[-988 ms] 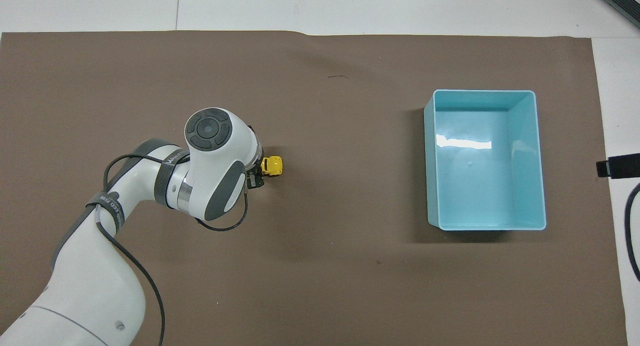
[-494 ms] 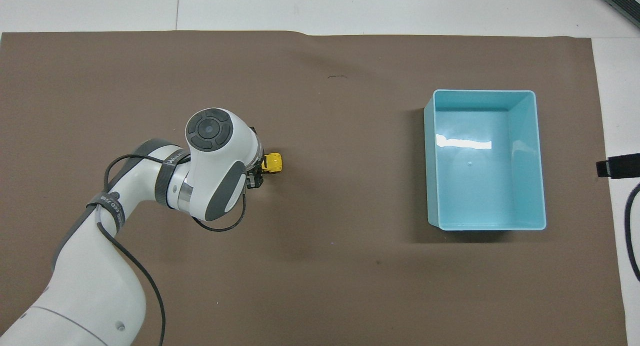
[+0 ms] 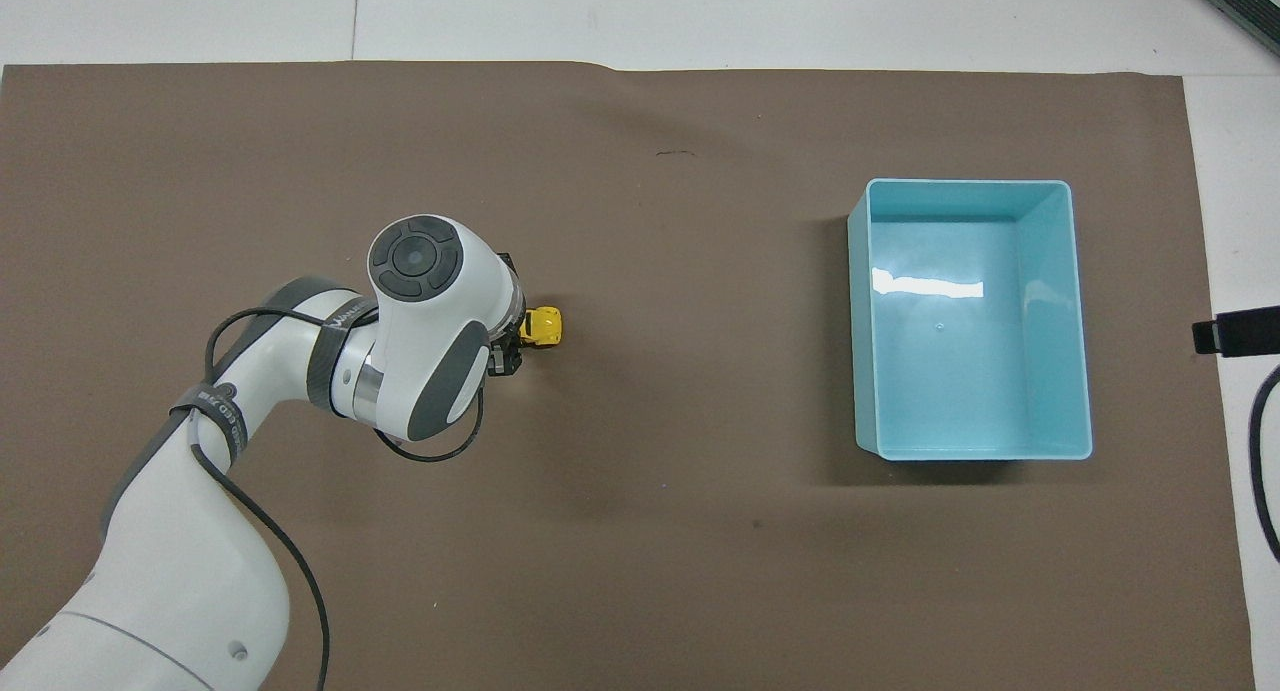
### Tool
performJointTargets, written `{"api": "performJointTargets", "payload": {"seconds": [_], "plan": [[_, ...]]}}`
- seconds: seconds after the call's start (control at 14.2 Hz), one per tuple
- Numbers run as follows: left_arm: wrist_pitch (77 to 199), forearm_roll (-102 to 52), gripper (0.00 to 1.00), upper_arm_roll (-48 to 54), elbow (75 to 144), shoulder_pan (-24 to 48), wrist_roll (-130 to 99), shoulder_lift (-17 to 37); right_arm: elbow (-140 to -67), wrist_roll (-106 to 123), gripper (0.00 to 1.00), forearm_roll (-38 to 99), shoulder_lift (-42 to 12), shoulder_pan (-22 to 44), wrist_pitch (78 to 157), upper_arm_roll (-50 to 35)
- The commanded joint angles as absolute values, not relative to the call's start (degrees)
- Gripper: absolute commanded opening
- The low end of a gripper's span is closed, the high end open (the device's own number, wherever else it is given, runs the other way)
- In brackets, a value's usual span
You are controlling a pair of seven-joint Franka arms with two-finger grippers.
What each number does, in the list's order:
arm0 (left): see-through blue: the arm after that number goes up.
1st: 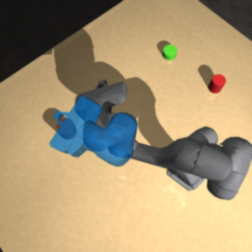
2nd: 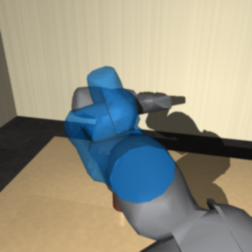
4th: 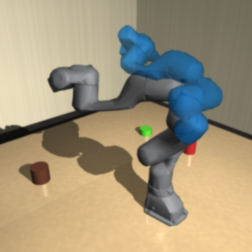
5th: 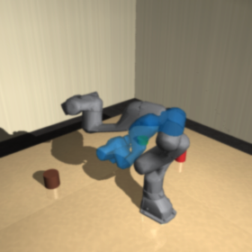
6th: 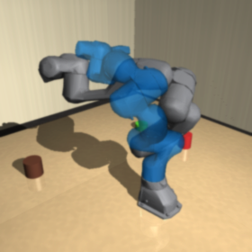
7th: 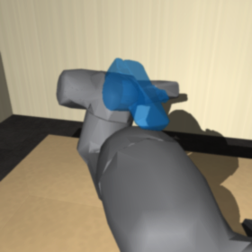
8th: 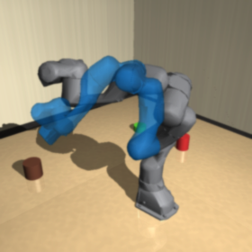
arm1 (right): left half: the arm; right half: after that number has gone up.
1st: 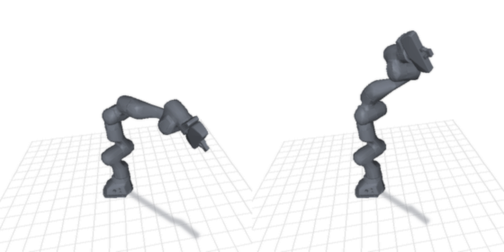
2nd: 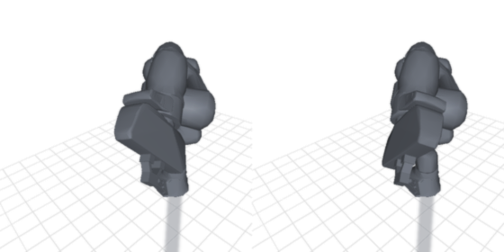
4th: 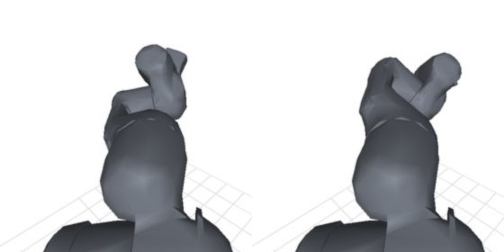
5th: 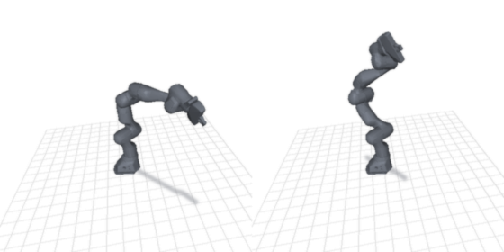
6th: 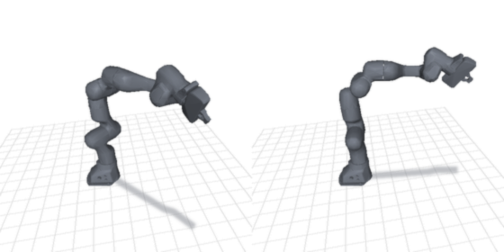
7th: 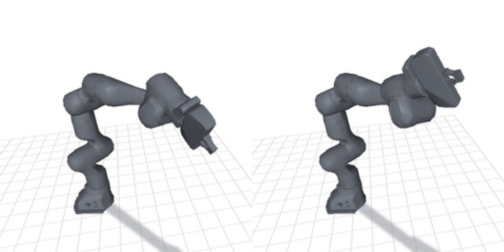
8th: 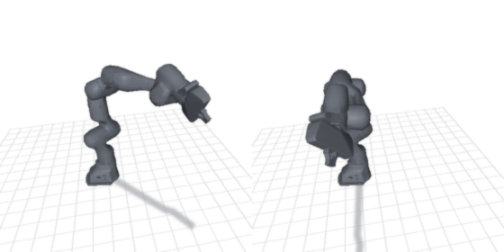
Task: Wind up and store yellow beetle car
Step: 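Press and drag the car back toward the robot with the left gripper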
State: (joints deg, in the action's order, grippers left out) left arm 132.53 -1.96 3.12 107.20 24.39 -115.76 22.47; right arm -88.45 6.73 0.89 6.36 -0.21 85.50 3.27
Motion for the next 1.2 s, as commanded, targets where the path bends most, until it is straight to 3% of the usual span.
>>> {"api": "performJointTargets", "payload": {"seconds": [0.0, 1.13], "plan": [[133.3, -1.8, 0.0, 2.5, 109.3, 23.2, -114.5, 22.0, -88.4, 6.2, 1.0, 0.1, 6.9, -0.4, 84.6, 2.9], [132.7, -1.8, 0.0, 2.5, 109.8, 16.0, -111.4, 22.1, -88.4, 6.2, 1.0, 0.1, 6.9, -0.4, 84.6, 2.9]]}}
